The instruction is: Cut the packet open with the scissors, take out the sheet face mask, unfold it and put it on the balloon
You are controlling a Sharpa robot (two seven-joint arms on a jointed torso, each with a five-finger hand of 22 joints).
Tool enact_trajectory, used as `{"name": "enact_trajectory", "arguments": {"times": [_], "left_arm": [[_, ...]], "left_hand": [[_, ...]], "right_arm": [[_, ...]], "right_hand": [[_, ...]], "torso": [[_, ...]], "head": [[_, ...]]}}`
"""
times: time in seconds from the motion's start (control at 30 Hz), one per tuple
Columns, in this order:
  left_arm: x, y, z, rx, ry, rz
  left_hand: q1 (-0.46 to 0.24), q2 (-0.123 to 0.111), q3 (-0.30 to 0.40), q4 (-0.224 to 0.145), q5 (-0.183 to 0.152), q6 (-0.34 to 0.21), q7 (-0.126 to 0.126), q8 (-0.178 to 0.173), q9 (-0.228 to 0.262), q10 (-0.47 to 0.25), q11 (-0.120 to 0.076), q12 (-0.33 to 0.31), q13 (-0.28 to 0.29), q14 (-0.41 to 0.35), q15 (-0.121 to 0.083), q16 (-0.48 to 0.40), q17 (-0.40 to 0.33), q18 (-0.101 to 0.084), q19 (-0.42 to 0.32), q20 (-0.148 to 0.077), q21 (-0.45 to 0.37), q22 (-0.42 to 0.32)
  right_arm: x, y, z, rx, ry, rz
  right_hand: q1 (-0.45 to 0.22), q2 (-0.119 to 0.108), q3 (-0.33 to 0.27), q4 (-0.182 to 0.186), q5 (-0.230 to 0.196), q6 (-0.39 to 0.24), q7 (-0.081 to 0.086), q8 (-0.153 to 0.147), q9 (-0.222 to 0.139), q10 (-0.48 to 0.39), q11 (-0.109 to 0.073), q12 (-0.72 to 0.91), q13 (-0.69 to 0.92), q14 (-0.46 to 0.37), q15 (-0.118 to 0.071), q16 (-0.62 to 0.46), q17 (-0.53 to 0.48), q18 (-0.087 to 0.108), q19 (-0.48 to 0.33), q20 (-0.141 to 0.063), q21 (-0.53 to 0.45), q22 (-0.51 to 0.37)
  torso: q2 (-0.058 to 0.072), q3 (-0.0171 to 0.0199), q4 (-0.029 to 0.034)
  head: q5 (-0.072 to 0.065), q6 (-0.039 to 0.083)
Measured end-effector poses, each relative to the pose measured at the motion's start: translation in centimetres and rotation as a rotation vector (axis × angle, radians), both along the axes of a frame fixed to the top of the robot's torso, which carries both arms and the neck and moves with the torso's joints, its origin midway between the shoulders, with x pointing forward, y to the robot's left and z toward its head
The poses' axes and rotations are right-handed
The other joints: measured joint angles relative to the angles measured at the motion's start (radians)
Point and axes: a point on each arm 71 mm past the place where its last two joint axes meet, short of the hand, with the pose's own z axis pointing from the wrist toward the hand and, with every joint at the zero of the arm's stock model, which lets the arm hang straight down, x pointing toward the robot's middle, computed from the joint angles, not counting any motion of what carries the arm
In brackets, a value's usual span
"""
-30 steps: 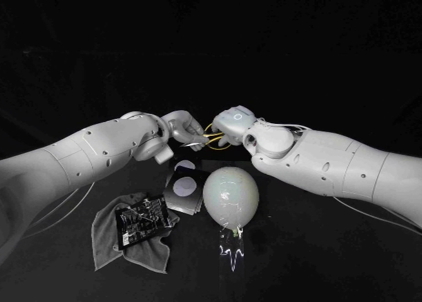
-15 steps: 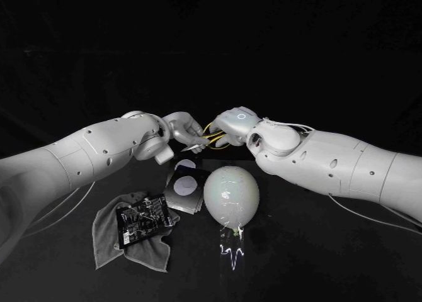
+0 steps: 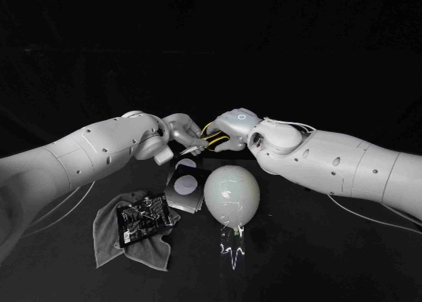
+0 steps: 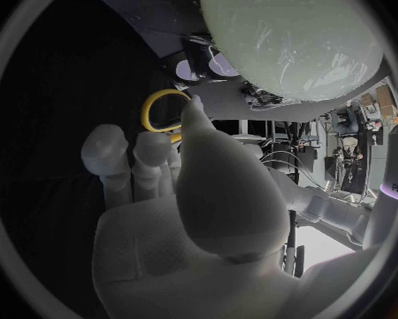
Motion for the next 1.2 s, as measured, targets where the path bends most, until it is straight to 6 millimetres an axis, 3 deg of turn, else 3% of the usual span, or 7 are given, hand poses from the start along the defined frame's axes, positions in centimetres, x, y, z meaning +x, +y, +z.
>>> {"name": "enact_trajectory", "arguments": {"times": [0.4,0.53,0.63,0.7,0.83,0.97,1.2], "left_arm": [[-0.1,-0.1,-0.2,-0.009,0.037,-0.004],[-0.1,0.0,-0.3,-0.008,0.052,0.002],[-0.2,0.1,-0.5,-0.006,0.065,0.004],[-0.2,0.1,-0.6,-0.003,0.075,0.010],[-0.1,0.4,-0.7,0.005,0.095,0.024],[-0.1,0.5,-1.0,0.012,0.122,0.036],[-0.1,0.6,-1.4,0.019,0.165,0.050]], "left_hand": [[-0.017,-0.004,0.009,-0.006,0.000,-0.002,-0.002,0.004,0.000,0.002,0.001,-0.001,0.000,0.004,-0.003,0.000,0.003,-0.007,0.000,0.000,0.008,0.002],[-0.025,-0.009,0.028,-0.020,0.000,-0.003,-0.003,0.005,0.000,0.007,0.000,-0.001,0.000,0.004,-0.003,0.000,0.004,-0.007,0.000,0.000,0.008,0.002],[-0.026,-0.008,0.041,-0.032,-0.004,-0.005,-0.002,0.005,0.000,0.008,0.000,-0.001,0.001,0.005,-0.002,0.000,0.005,-0.007,0.000,0.000,0.008,0.003],[-0.034,0.000,0.075,-0.066,-0.004,-0.010,-0.001,0.005,0.000,0.030,-0.009,0.001,0.004,0.006,-0.002,0.000,0.006,-0.007,0.000,0.000,0.008,0.004],[-0.035,0.000,0.075,-0.066,-0.004,-0.012,-0.001,0.005,0.000,0.030,-0.009,0.001,0.003,0.006,-0.001,0.000,0.006,-0.008,0.000,0.000,0.011,0.004],[-0.035,0.000,0.075,-0.066,-0.004,-0.013,-0.001,0.005,0.000,0.030,-0.009,0.001,0.003,0.006,-0.001,0.000,0.008,-0.008,0.000,0.000,0.011,0.004],[-0.035,-0.001,0.075,-0.066,0.000,-0.014,0.000,0.010,0.000,0.030,-0.009,0.000,0.003,0.007,0.000,0.000,0.008,-0.008,0.000,0.000,0.011,0.005]], "right_arm": [[0.0,-0.4,0.0,-0.004,0.005,0.014],[-0.1,-0.2,-0.1,-0.013,0.013,0.021],[-0.2,0.0,-0.1,-0.025,0.019,0.025],[-0.4,0.5,-0.1,-0.039,0.024,0.033],[-0.7,1.4,-0.3,-0.074,0.030,0.044],[-0.9,1.9,-0.5,-0.113,0.031,0.040],[-1.3,2.6,-0.6,-0.169,0.029,0.030]], "right_hand": [[0.023,0.038,0.086,-0.002,0.000,0.043,-0.015,0.012,-0.018,0.024,-0.032,0.005,-0.002,0.007,-0.004,-0.007,-0.008,-0.001,0.006,-0.006,-0.012,0.000],[0.022,0.049,0.126,-0.004,0.000,0.053,-0.002,0.010,-0.035,-0.027,-0.011,0.001,-0.001,0.040,-0.005,0.040,0.059,-0.004,0.048,-0.012,0.070,0.000],[0.001,0.068,0.163,0.001,0.000,0.059,0.007,0.007,-0.050,-0.037,-0.008,0.001,-0.001,0.092,-0.005,0.099,0.140,-0.032,0.113,-0.020,0.178,0.000],[-0.029,0.053,0.179,0.000,0.000,0.066,0.010,0.008,-0.059,-0.041,-0.004,0.001,-0.001,0.110,-0.004,0.117,0.166,-0.032,0.139,-0.024,0.225,0.000],[-0.128,-0.017,0.214,-0.002,0.056,0.059,0.015,0.002,-0.092,-0.064,-0.002,0.001,-0.001,0.111,-0.003,0.128,0.182,-0.048,0.174,-0.032,0.290,0.000],[-0.189,-0.051,0.265,0.003,0.051,0.044,0.001,0.002,-0.116,-0.116,0.017,0.001,-0.001,0.119,0.005,0.140,0.195,-0.048,0.179,-0.033,0.314,0.000],[-0.208,-0.049,0.303,-0.005,0.024,0.045,-0.005,-0.001,-0.133,-0.090,-0.012,0.001,0.001,0.117,-0.007,0.157,0.213,-0.063,0.183,-0.030,0.355,0.000]], "torso": [[0.000,0.0000,0.0002],[0.000,0.0006,0.0004],[0.000,0.0007,0.0005],[0.000,0.0006,0.0005],[0.000,0.0011,0.0005],[0.000,0.0012,0.0001],[0.000,0.0008,0.0002]], "head": [[-0.004,0.000],[-0.004,-0.001],[-0.005,-0.002],[-0.005,-0.003],[-0.005,-0.005],[-0.005,-0.008],[-0.001,-0.010]]}}
